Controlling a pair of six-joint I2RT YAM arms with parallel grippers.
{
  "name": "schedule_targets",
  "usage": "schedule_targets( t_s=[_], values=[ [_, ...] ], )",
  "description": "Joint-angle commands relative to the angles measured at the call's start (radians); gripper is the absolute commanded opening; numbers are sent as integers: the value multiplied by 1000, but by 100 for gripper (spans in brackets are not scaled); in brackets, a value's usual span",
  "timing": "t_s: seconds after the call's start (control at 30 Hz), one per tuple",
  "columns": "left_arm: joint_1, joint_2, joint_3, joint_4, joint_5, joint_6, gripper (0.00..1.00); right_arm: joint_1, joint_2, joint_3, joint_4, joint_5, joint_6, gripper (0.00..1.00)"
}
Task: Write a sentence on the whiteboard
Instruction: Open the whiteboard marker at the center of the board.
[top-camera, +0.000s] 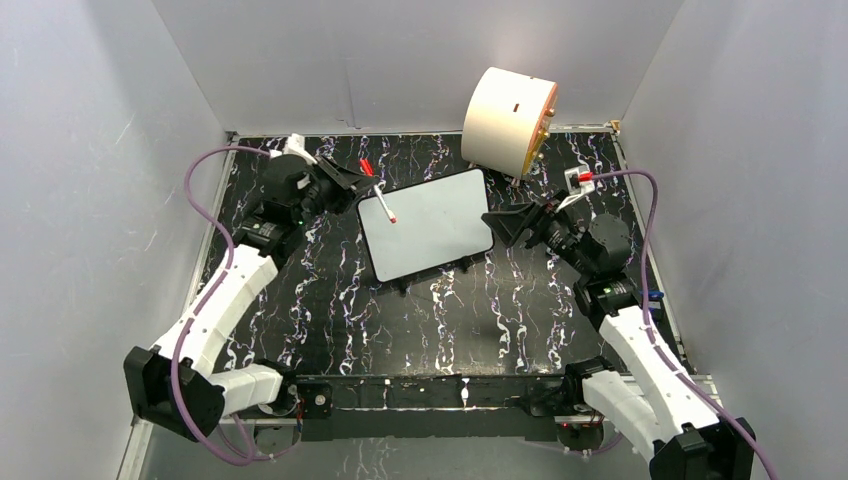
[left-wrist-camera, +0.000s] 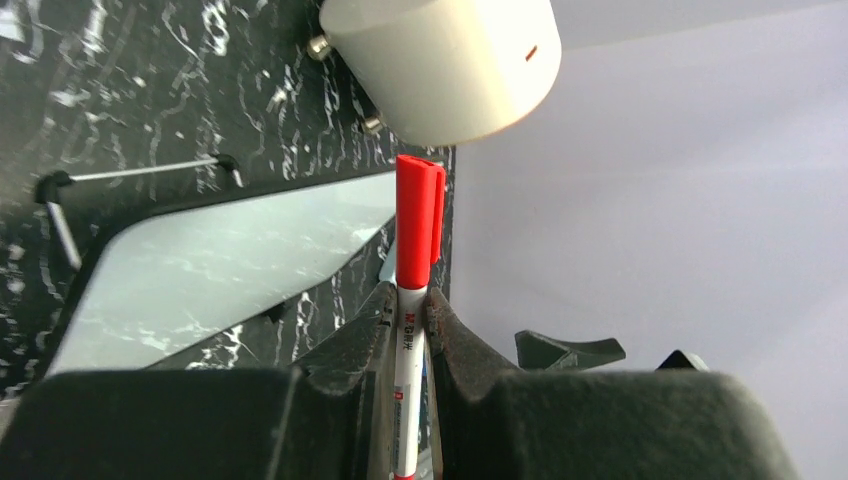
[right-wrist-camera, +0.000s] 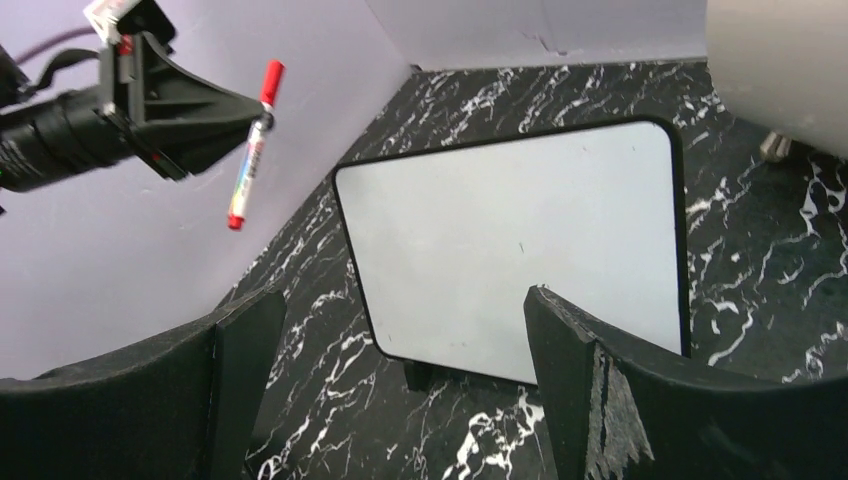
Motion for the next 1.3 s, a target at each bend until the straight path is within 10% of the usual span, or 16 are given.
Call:
schedule_targets(
  t_s=[0.0, 0.73, 1.27],
  values=[
    [-88, 6, -17, 96, -108, -91, 0, 23, 11, -5, 243, 5, 72, 99],
    [-343, 84, -87, 361, -367, -308, 0, 424, 260, 84, 436, 403, 13, 93],
    [-378, 95, -148, 441, -387, -366, 0, 458, 297, 67, 498, 491, 38, 54]
  ],
)
